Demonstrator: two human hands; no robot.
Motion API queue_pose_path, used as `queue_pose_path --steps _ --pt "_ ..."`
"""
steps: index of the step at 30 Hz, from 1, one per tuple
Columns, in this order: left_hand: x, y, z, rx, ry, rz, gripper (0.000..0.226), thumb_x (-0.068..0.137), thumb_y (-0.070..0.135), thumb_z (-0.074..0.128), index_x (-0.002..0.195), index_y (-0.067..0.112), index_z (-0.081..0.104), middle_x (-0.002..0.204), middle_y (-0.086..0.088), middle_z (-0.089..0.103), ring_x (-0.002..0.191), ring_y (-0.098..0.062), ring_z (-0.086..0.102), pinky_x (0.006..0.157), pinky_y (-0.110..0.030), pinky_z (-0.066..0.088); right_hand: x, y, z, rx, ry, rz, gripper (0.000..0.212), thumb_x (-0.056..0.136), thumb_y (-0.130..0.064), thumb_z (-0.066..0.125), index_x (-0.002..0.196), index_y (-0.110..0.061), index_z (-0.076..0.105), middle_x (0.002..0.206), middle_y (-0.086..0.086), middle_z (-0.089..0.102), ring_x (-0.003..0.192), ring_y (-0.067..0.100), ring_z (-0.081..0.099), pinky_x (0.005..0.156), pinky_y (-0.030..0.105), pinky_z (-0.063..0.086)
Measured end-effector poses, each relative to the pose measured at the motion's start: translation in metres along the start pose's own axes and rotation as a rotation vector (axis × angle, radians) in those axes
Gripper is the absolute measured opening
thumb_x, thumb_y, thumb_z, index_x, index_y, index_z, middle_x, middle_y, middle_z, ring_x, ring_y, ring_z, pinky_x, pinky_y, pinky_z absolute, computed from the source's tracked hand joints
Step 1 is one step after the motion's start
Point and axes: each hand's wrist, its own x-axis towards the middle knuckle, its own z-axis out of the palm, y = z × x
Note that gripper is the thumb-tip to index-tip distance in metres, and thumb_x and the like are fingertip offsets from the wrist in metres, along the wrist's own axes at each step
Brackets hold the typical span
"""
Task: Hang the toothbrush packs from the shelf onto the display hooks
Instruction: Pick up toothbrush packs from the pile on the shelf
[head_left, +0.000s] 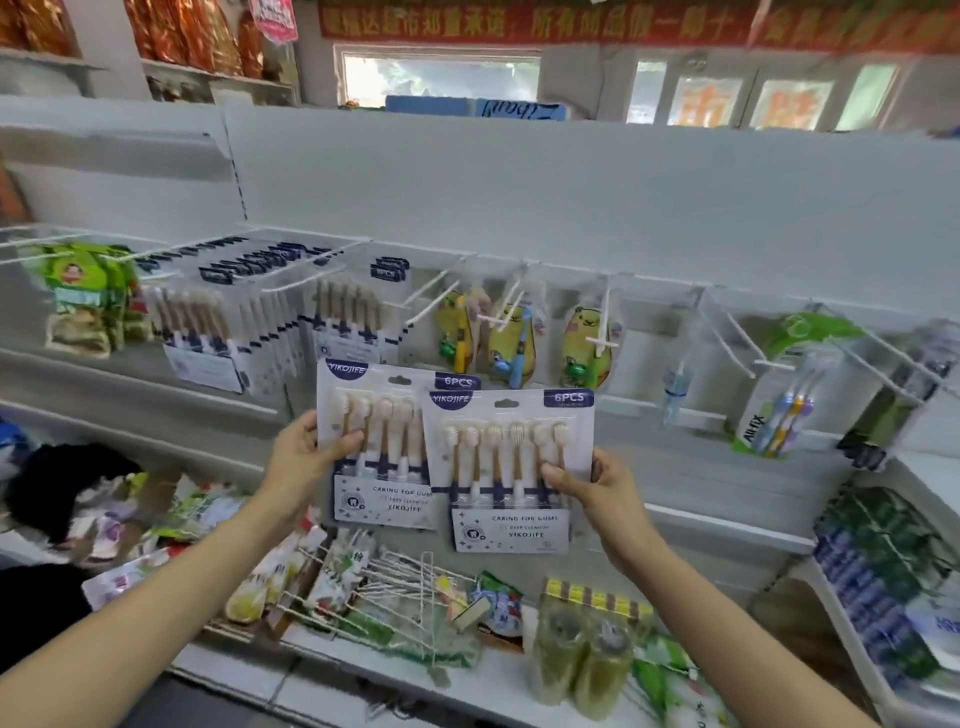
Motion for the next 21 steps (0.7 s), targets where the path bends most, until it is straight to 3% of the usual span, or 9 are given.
queue_pose_path --steps 4,9,12,14,18,21 --pt "0.035 0.011 -0.032 0.04 -0.035 0.011 0.032 0.082 0.004 0.073 0.109 0.021 0.065 0.103 -0.001 0.074 0.097 -0.02 0.069 0.088 -0.036 0.053 0.0 -0.001 0.044 0.005 0.091 -0.019 0.018 0.086 -0.002 0.07 0.102 -0.01 0.072 0.097 0.008 0.078 0.092 0.023 0.075 0.078 0.032 0.058" --pt "0.072 0.019 -0.071 0.028 -0.03 0.057 0.039 0.085 0.008 0.073 0.122 0.007 0.062 0.112 -0.009 0.072 0.101 -0.021 0.068 0.089 -0.035 0.052 0.006 -0.001 0.079 0.019 0.176 -0.029 0.025 0.084 -0.004 0.072 0.11 -0.004 0.069 0.102 0.01 0.077 0.097 0.027 0.073 0.086 0.039 0.057" --pt "0.087 0.02 -0.092 0.02 -0.002 0.069 0.027 0.087 0.007 0.07 0.111 0.015 0.062 0.102 0.0 0.07 0.095 -0.015 0.066 0.085 -0.03 0.052 0.01 -0.002 0.093 0.032 0.199 -0.034 0.024 0.085 -0.001 0.071 0.109 -0.003 0.069 0.101 0.011 0.077 0.096 0.027 0.073 0.081 0.033 0.057" --pt "0.096 0.019 -0.106 0.009 0.017 0.079 0.029 0.089 0.006 0.068 0.114 0.016 0.059 0.098 0.006 0.066 0.09 -0.007 0.063 0.081 -0.024 0.049 0.015 -0.004 0.103 0.029 0.199 -0.041 0.021 0.085 0.0 0.07 0.106 -0.005 0.07 0.1 0.01 0.077 0.094 0.025 0.074 0.078 0.03 0.057" --pt "0.118 0.016 -0.133 0.002 0.021 0.098 0.032 0.09 0.007 0.067 0.12 0.017 0.06 0.105 0.005 0.069 0.095 -0.007 0.064 0.086 -0.03 0.049 0.028 -0.006 0.123 0.015 0.206 -0.043 0.021 0.085 -0.001 0.07 0.106 -0.005 0.07 0.1 0.01 0.077 0.095 0.025 0.074 0.077 0.03 0.056" --pt "0.13 0.016 -0.144 -0.035 0.008 0.104 0.026 0.091 0.007 0.066 0.112 0.022 0.06 0.105 0.005 0.069 0.093 -0.005 0.065 0.084 -0.027 0.051 0.037 -0.007 0.138 0.006 0.204 -0.05 0.019 0.085 -0.001 0.07 0.103 -0.006 0.07 0.098 0.009 0.078 0.093 0.024 0.074 0.075 0.029 0.056"
